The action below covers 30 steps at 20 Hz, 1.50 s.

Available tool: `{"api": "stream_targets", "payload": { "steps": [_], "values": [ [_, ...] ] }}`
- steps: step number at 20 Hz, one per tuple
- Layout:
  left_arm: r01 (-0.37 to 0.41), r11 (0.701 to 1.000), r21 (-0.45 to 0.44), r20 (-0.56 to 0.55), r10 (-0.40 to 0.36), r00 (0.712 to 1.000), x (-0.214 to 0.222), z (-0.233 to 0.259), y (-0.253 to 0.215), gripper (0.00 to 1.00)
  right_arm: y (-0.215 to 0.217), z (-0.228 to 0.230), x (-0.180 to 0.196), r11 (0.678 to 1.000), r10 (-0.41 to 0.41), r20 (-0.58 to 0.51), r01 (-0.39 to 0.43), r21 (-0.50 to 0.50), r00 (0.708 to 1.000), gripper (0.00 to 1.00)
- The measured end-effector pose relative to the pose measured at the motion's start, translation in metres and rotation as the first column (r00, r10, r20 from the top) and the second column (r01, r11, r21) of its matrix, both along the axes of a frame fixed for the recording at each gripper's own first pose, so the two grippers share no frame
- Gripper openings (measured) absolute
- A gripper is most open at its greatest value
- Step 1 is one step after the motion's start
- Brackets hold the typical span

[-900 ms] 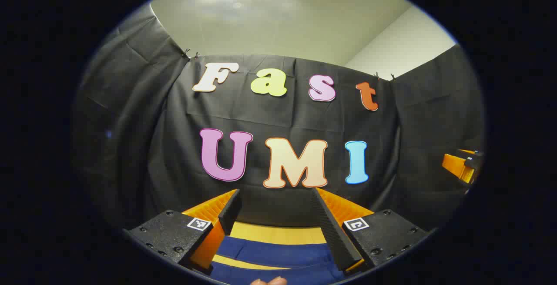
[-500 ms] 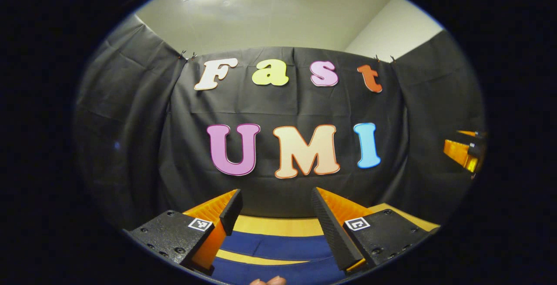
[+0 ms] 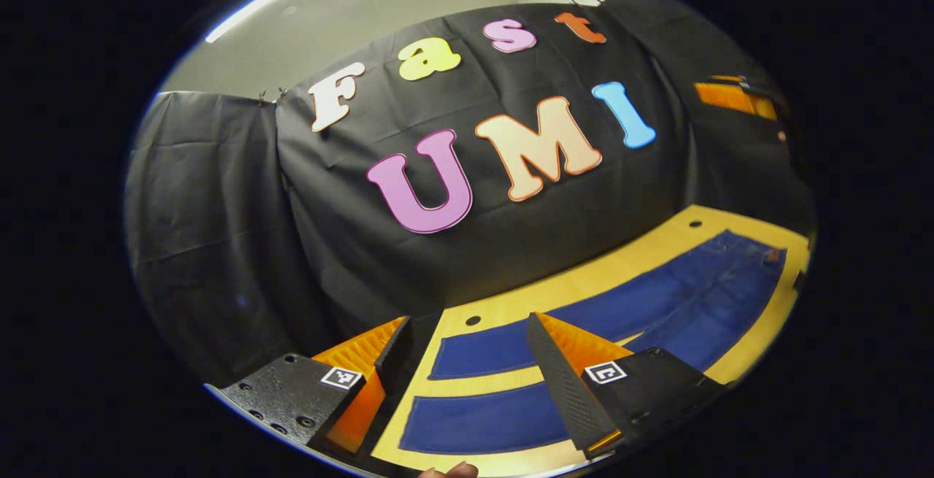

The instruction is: Grasp the waist and the cuffs of the jeans and fold them to make the two legs overlap; first hold the waist and fold one-third of the jeans toward the cuffs, then hold the cuffs and fold the remaining one-third in the same direction to finish folding.

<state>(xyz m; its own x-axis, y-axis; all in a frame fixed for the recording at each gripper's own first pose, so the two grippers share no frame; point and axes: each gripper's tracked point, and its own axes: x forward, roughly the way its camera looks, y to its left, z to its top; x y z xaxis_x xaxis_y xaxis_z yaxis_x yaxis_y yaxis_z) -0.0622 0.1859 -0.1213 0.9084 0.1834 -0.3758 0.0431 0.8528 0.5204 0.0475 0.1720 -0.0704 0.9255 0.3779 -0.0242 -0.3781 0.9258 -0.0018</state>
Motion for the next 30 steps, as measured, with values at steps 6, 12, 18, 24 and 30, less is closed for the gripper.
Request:
{"api": "stream_targets", "payload": {
  "steps": [6,12,18,24,30],
  "values": [
    [0.093,0.986,0.139,-0.227,-0.059,0.972,-0.018,-0.060,0.067,0.95,0.046,-0.032,-0.002,1.000,0.015,-0.073,-0.017,-0.021,0.997,0.98],
    [0.272,0.941,0.204,-0.473,-0.148,0.868,-0.046,-0.136,0.098,0.95,0.051,-0.051,-0.005,0.996,-0.023,-0.103,0.015,-0.084,0.994,0.99],
    [0.464,0.845,0.264,-0.670,-0.185,0.719,-0.080,-0.193,0.135,0.95,0.063,-0.073,-0.007,0.991,-0.033,-0.145,0.014,-0.131,0.989,0.98],
    [0.602,0.758,0.251,-0.820,-0.165,0.549,-0.118,-0.243,0.168,0.96,0.084,-0.083,-0.005,0.986,0.007,-0.145,-0.030,-0.162,0.989,0.98],
    [0.729,0.639,0.244,-0.880,-0.170,0.444,-0.122,-0.266,0.175,0.92,0.076,-0.098,-0.003,0.975,-0.026,-0.159,-0.010,-0.221,0.987,0.98]
  ]
}}
